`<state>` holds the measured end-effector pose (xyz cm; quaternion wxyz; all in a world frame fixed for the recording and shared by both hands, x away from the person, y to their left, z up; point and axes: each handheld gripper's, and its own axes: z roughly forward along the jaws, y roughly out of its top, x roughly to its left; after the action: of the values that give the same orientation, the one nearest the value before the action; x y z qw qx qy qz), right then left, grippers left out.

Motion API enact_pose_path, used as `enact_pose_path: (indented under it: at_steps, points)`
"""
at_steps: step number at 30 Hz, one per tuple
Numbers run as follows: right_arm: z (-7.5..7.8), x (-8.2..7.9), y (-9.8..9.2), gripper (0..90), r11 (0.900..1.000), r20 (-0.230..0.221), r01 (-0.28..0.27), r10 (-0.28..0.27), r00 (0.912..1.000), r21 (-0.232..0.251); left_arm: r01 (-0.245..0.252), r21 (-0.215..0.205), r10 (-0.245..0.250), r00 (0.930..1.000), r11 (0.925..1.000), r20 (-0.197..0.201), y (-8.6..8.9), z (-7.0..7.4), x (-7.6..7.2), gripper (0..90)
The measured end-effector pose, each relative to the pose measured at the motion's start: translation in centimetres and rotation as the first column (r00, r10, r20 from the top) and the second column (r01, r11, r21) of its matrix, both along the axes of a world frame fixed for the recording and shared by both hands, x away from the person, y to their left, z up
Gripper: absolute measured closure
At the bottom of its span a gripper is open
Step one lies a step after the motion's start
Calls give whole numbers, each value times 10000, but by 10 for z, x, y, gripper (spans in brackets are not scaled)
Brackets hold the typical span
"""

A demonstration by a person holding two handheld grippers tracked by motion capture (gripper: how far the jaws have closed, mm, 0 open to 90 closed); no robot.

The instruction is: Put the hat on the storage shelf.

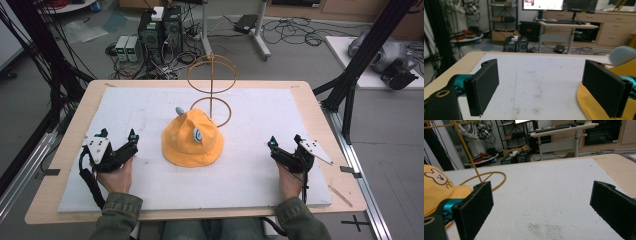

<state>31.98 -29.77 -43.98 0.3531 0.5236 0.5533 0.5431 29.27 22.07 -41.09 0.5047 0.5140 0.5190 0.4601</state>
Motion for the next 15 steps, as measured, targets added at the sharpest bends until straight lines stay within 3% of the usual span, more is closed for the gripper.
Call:
enact_pose_path:
  at_steps: [3, 7, 10, 15]
  points:
    - [0, 0, 0, 45, 10000, 26, 8, -8, 10000, 6, 665, -58, -665, 9978, 9978, -59, -7, 8, 2, 145]
    - [0, 0, -1, 45, 10000, 46, 6, -6, 10000, -22, 1682, -251, -1691, 9847, 9854, -415, -17, 21, 6, 145]
    - [0, -1, -1, 45, 10000, 51, 1, -1, 10000, -20, 2546, -269, -2559, 9643, 9667, -683, -27, 33, 10, 145]
    - [0, -2, -2, 45, 10000, 10, -20, 20, 10000, -19, 3557, -194, -3560, 9304, 9344, -869, -55, 44, 17, 131]
